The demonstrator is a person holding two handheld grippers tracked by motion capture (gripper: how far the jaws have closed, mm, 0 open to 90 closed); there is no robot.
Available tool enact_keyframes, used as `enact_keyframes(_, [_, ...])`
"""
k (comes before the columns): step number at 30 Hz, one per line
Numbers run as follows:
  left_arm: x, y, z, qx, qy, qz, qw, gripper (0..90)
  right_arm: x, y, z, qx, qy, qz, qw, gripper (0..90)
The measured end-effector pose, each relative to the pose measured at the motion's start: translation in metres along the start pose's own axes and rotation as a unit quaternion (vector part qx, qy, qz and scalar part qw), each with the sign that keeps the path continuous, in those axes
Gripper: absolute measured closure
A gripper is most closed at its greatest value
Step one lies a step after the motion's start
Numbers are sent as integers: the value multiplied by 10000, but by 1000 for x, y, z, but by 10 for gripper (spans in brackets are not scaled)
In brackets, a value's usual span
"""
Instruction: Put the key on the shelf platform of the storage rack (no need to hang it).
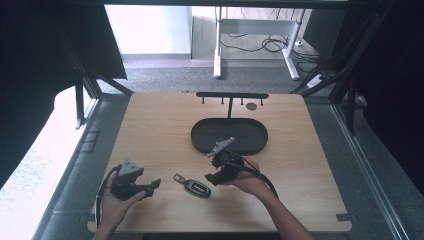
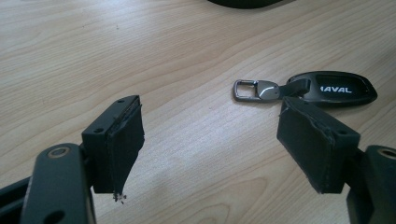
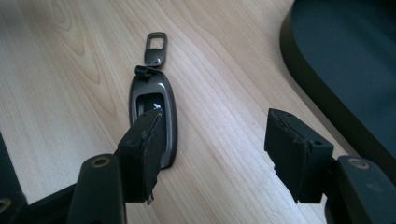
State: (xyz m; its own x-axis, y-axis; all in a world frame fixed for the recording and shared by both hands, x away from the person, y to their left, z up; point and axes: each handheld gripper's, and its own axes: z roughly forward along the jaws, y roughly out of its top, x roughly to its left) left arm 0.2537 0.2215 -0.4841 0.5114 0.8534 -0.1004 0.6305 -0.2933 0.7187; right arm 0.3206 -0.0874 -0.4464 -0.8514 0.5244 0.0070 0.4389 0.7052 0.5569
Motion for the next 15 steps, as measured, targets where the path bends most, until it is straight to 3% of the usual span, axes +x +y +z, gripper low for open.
enact_keyframes(15, [-1, 0, 0, 1, -22, 19, 10000, 231, 13, 9, 17, 228, 129, -145, 9996, 378])
